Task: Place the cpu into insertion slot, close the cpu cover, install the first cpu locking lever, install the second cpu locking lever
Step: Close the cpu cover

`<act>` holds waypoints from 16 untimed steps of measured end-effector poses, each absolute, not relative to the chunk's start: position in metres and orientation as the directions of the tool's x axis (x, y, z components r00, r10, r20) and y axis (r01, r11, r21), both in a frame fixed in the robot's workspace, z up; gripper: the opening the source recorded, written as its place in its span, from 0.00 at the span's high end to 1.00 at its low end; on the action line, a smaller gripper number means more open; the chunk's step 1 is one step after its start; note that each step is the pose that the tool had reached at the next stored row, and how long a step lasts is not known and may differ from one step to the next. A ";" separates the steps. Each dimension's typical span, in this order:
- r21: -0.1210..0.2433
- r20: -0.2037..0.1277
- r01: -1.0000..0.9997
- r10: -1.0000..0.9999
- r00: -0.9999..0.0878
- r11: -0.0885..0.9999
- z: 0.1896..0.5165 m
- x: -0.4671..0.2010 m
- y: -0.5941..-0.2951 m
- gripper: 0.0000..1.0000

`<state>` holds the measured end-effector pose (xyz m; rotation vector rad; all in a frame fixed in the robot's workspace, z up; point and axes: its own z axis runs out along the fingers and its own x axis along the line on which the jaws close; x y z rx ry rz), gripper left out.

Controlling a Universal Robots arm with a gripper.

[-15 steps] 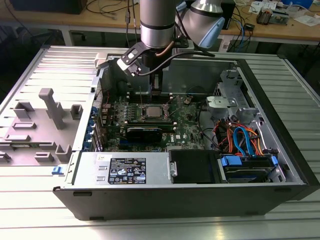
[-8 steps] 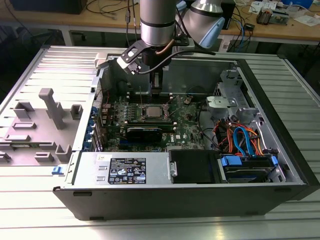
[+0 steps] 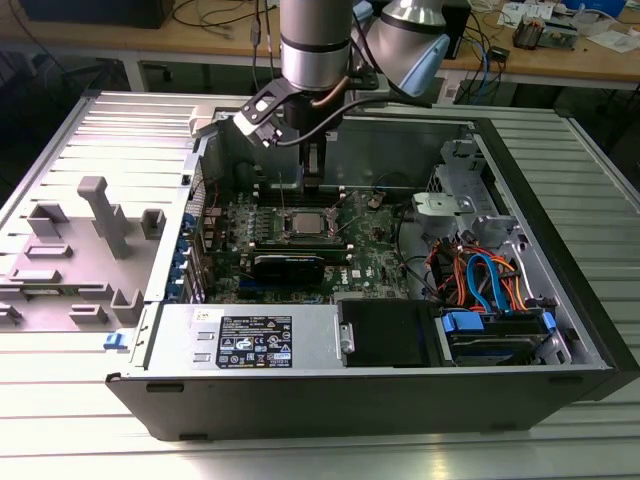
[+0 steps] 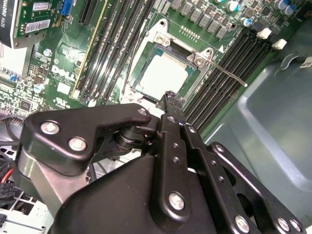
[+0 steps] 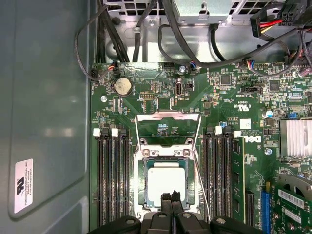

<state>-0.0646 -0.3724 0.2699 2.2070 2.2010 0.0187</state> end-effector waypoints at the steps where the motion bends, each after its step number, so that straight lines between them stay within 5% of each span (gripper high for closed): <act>1: 0.026 -0.009 1.000 1.000 0.003 -0.003 0.271 -0.065 -0.372 0.89; 16: 0.026 -0.009 1.000 1.000 0.003 -0.003 0.280 -0.058 -0.372 0.89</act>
